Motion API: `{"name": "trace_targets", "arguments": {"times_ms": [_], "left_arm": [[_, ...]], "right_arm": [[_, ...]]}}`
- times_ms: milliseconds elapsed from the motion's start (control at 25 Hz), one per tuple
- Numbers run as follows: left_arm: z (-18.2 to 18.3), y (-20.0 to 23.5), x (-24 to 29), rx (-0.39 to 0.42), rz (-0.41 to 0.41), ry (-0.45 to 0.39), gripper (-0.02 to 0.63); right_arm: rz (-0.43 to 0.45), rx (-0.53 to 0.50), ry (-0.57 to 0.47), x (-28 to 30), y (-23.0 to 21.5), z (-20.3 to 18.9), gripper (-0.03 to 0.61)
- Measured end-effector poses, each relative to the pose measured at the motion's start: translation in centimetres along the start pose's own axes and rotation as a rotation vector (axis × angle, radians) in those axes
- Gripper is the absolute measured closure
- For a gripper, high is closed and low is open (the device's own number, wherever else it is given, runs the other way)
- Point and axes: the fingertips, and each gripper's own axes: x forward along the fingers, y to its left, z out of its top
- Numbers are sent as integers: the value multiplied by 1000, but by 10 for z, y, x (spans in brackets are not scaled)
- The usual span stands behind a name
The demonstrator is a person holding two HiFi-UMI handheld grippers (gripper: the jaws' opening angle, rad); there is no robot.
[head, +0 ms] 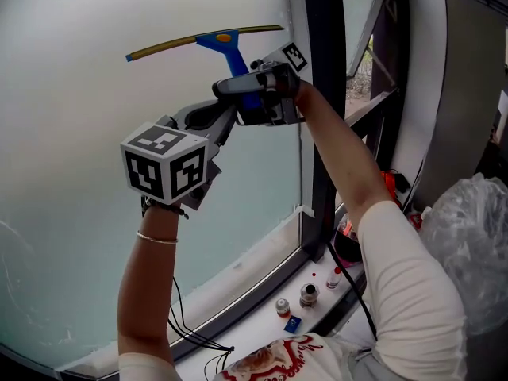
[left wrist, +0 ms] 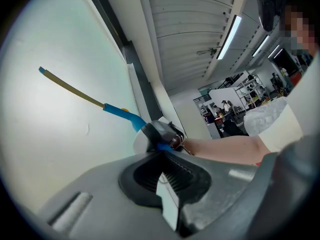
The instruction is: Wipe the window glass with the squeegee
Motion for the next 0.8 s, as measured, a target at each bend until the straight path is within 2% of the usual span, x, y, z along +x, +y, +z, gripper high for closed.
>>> {"name": "trace_targets", "arguments": {"times_ms": [240, 520, 680, 800], "left_arm": [[-6, -4, 9, -4, 14, -9, 608], [-87, -30, -7, -25, 29, -26, 607], [-95, -36, -27, -77, 31, -13, 608], [-94, -41, -45, -82, 37, 6, 609]], "right_arm": [[26, -16, -25, -21, 4, -6, 563], [36, -32, -23, -44, -21, -76, 555], [66, -17, -31, -38, -17, -74, 555], [64, 1, -27, -54, -26, -70, 554]]}}
